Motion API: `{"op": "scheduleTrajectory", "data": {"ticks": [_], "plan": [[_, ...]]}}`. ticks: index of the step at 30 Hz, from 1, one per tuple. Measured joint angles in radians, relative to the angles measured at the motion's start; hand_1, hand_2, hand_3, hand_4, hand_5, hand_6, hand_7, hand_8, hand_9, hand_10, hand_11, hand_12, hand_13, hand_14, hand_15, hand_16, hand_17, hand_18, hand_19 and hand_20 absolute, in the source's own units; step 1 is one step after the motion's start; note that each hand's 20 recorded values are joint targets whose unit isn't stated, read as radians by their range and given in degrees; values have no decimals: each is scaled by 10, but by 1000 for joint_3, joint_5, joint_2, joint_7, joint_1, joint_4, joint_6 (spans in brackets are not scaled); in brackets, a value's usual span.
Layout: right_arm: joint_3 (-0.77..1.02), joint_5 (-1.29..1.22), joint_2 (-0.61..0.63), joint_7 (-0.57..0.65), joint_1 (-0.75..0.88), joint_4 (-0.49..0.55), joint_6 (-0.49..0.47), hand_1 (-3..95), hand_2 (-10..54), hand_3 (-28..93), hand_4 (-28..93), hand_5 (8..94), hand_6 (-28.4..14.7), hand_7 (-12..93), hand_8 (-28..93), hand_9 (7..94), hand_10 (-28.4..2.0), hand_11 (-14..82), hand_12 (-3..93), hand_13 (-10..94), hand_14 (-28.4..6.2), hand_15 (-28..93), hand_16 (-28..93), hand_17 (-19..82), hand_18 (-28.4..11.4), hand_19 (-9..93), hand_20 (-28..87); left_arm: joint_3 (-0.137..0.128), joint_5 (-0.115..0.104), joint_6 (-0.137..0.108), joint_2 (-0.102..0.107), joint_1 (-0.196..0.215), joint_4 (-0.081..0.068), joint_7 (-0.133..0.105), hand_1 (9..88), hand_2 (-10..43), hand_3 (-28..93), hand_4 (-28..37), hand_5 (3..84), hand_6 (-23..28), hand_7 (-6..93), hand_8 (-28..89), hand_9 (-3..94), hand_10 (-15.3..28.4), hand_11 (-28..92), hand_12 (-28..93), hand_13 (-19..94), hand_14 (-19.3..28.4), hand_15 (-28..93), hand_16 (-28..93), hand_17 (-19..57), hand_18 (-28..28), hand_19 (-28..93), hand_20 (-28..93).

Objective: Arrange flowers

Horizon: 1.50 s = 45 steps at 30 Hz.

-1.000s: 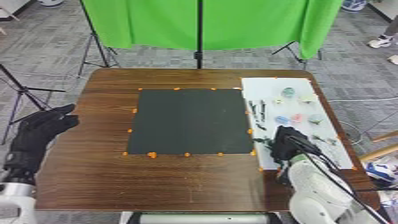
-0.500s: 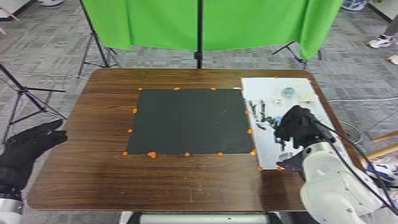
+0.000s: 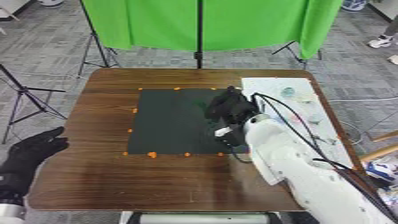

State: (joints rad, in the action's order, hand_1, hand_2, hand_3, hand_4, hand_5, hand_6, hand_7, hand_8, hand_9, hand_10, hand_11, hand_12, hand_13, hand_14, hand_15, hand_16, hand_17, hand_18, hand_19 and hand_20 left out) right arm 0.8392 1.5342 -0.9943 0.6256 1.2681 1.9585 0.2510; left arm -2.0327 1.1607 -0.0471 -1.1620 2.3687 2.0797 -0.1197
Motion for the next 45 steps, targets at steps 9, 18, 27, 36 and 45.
{"op": "scheduleTrajectory", "data": {"ticks": [9, 18, 27, 36, 45], "plan": [[-277, -139, -126, -17, -209, -159, 134, 884, -95, -267, 612, 817, -56, 284, 243, 903, -126, 369, 357, 937, 5, 634, 212, 771, -48, 911, 412, 46, 3, -1, 9, -24, -22, -1, 318, 5, 625, -179, 482, 59, 121, -61, 490, 152, 190, 105, 403, 197, 236, -11, 121, 160, 234, 236], [-411, -302, -193, -19, -298, -214, 274, 788, -95, 31, 395, 807, -60, 290, 223, 917, -128, 313, 335, 937, -2, 580, 198, 784, -32, 824, 433, 75, 9, -1, 36, -46, -27, 2, 318, 4, 625, -180, 481, 59, 120, -60, 488, 152, 188, 106, 402, 196, 235, -11, 118, 159, 233, 236], [-425, -358, -214, 8, -300, -282, 313, 644, -95, 496, -3, 802, -63, 289, 219, 920, -128, 280, 315, 937, -9, 551, 176, 796, -34, 759, 457, 87, 20, 0, 39, -59, -28, 2, 317, 3, 625, -178, 480, 58, 120, -61, 488, 152, 187, 106, 400, 197, 232, -10, 117, 159, 232, 236], [-409, -412, -223, 21, -266, -300, 333, 641, -95, 496, -18, 795, -60, 281, 214, 923, -131, 249, 306, 937, -19, 526, 167, 791, -35, 737, 447, 100, 23, 3, 39, -72, -35, 2, 318, 2, 625, -180, 479, 59, 119, -60, 487, 153, 187, 106, 399, 197, 232, -10, 116, 159, 231, 235], [-395, -467, -223, 17, -261, -298, 315, 597, -95, 508, -26, 772, -67, 214, 199, 915, -136, 183, 302, 937, -25, 476, 175, 782, -38, 713, 445, 100, 25, 5, 38, -74, -36, 1, 316, 1, 628, -179, 478, 59, 118, -60, 486, 152, 187, 106, 398, 197, 231, -9, 113, 159, 231, 234]]}}
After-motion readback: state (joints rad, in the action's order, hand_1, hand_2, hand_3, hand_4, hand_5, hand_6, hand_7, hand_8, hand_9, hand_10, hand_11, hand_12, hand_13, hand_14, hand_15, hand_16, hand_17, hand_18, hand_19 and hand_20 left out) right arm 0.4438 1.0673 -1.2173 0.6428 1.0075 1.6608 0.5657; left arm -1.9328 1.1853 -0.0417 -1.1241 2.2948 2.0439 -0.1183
